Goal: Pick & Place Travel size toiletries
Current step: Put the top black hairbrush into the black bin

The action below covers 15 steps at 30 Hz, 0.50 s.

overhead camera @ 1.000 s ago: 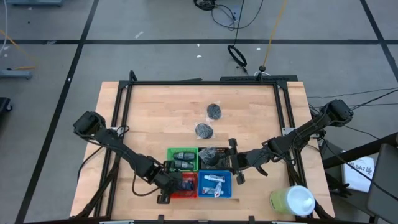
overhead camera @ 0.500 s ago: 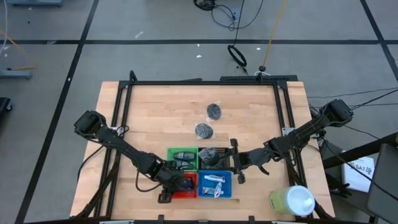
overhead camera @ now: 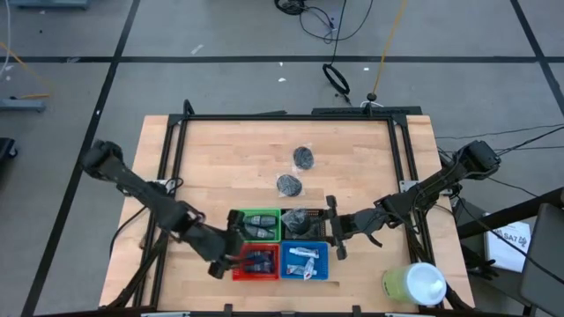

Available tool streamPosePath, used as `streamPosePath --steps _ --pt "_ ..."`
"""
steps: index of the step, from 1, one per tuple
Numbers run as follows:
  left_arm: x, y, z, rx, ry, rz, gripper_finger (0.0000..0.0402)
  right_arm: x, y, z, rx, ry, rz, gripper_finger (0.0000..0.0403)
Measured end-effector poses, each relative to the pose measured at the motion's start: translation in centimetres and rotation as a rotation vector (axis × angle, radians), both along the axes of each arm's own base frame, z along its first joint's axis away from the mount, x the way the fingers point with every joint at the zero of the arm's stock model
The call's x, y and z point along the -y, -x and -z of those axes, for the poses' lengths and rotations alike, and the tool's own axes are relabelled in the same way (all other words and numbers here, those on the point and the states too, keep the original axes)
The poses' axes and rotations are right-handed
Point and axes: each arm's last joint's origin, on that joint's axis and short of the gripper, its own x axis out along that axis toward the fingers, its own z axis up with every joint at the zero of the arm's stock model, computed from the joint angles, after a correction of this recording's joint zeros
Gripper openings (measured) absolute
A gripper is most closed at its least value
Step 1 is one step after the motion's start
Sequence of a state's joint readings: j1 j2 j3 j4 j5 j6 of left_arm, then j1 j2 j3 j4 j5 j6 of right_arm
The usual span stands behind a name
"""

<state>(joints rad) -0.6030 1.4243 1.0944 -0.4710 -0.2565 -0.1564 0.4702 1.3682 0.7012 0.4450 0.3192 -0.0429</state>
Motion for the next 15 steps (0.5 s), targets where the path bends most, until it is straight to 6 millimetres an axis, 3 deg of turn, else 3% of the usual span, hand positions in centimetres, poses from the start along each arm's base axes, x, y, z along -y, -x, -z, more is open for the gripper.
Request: streamPosePath --steps 5,11,15 --pt "-2.3 1.4 -1.3 0.21 -0.032 0.071 0.0315 0.4 -0.1 0.0 0.004 0.019 0.059 0.0167" --pt "-8.5 3.3 2.0 0.323 0.005 -0.046 0.0311 1.3 -0.5 0.1 -0.001 0.024 0.114 0.0167" --pt "-11.8 4.8 2.9 0.416 0.079 -0.132 0.031 2.1 -0.8 0.1 0.002 0.023 0.147 0.0167"
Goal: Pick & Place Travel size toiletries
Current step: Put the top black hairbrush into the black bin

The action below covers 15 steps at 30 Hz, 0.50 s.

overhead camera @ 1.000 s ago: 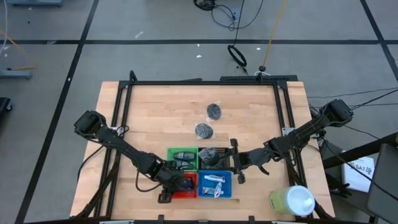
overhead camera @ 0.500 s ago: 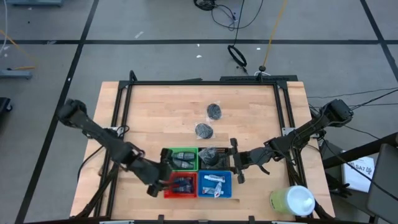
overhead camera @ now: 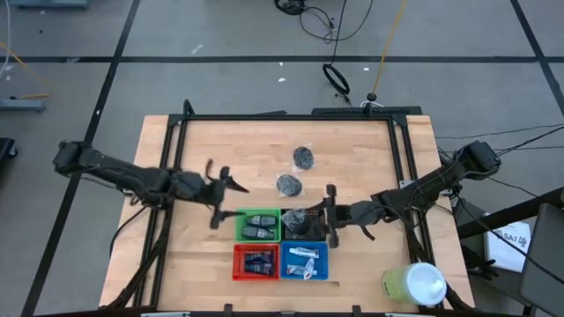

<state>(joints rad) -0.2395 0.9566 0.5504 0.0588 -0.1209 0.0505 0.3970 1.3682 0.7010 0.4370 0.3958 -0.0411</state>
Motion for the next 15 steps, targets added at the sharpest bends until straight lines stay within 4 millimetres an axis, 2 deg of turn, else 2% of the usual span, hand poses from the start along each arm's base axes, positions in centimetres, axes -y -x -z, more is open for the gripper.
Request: streamPosePath --steps 4,9,15 --pt "-2.2 1.7 0.6 0.07 0.031 0.001 0.031 2.0 -0.6 0.1 -0.012 -0.042 0.088 0.0167" --pt "-3.8 3.2 1.7 0.103 0.115 0.019 0.031 7.3 -1.2 1.2 -0.125 -0.054 0.284 0.0174" --pt "-4.5 3.8 1.9 0.122 0.086 0.008 0.031 13.0 -1.4 2.0 -0.232 -0.024 0.302 0.0222"
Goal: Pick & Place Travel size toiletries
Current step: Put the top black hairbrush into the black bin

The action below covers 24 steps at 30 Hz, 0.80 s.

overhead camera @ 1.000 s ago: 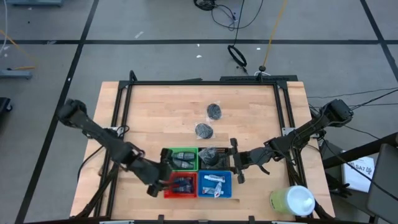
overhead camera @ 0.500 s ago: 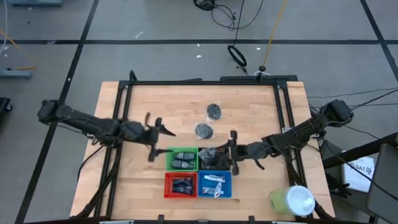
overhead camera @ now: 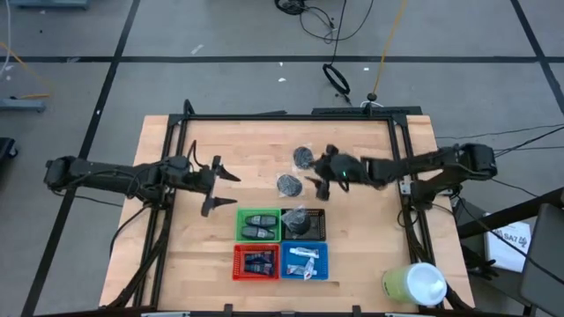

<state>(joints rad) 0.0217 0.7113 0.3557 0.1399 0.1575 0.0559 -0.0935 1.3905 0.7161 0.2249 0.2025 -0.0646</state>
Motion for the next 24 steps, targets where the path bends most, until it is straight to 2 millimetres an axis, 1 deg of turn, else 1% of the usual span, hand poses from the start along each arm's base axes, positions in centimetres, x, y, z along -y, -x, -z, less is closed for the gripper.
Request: streamPosePath --steps 2,4,7,9,12,15,20,24 --pt "-0.2 0.0 0.0 0.005 -0.017 -0.009 0.031 2.2 -0.2 -0.3 -0.026 -0.017 0.045 0.0239" --pt "-0.5 0.0 0.0 0.004 -0.026 -0.023 0.031 4.6 -1.1 -0.7 -0.045 -0.058 0.088 0.0251" --pt "-0.8 0.0 0.0 0.003 -0.022 -0.05 0.031 7.6 -1.5 -0.3 -0.151 -0.103 0.176 0.026" --pt "-1.1 0.0 0.0 0.0 -0.022 -0.068 0.031 9.4 -2.1 -0.3 -0.186 -0.098 0.208 0.0261" --pt "-1.4 0.0 0.1 -0.003 -0.029 -0.114 0.031 11.2 -2.3 0.7 -0.241 -0.151 0.203 0.0259" --pt "-1.7 0.0 0.1 -0.004 -0.037 -0.158 0.031 12.2 -2.5 2.0 -0.251 -0.212 0.134 0.0257" --pt "-2.1 0.1 0.1 -0.005 -0.047 -0.223 0.031 14.1 -3.1 3.9 -0.272 -0.181 0.117 0.0258" --pt "-2.3 0.1 0.1 -0.007 -0.052 -0.249 0.031 15.6 -3.6 5.1 -0.259 -0.222 0.087 0.0254"
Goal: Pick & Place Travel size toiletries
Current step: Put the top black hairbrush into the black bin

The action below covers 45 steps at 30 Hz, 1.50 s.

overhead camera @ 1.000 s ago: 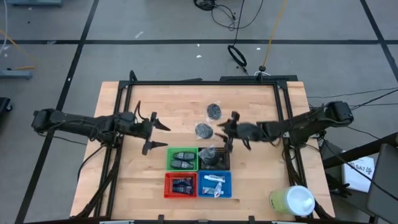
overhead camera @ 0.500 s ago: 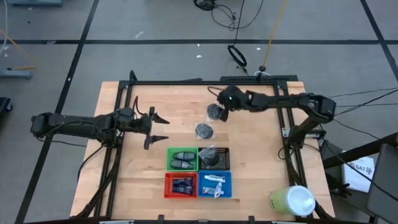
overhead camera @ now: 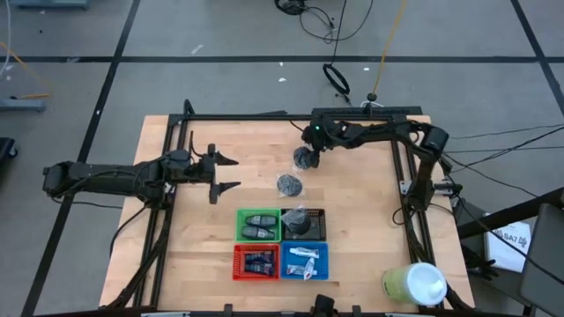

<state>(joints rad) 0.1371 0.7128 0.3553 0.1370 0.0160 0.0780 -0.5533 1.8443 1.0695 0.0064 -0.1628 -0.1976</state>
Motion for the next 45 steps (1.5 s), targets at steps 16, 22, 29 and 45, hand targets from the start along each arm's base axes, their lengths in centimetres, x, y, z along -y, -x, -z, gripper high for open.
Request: streamPosePath --steps 16,22,29,45 --pt "-0.4 0.1 0.1 -0.014 -0.002 -0.046 0.031 0.5 -0.3 1.6 -0.046 -0.032 0.008 0.0174" --pt "-0.4 0.1 0.1 -0.015 -0.001 -0.046 0.031 0.5 -0.3 1.6 -0.048 -0.031 0.009 0.0098" --pt "-0.4 0.1 0.1 -0.014 0.0 -0.047 0.031 0.5 -0.3 1.6 -0.043 -0.019 0.002 0.0017" --pt "-0.4 0.1 0.1 -0.011 -0.002 -0.047 0.031 -1.9 -0.6 -3.9 0.082 0.076 -0.075 0.0001"
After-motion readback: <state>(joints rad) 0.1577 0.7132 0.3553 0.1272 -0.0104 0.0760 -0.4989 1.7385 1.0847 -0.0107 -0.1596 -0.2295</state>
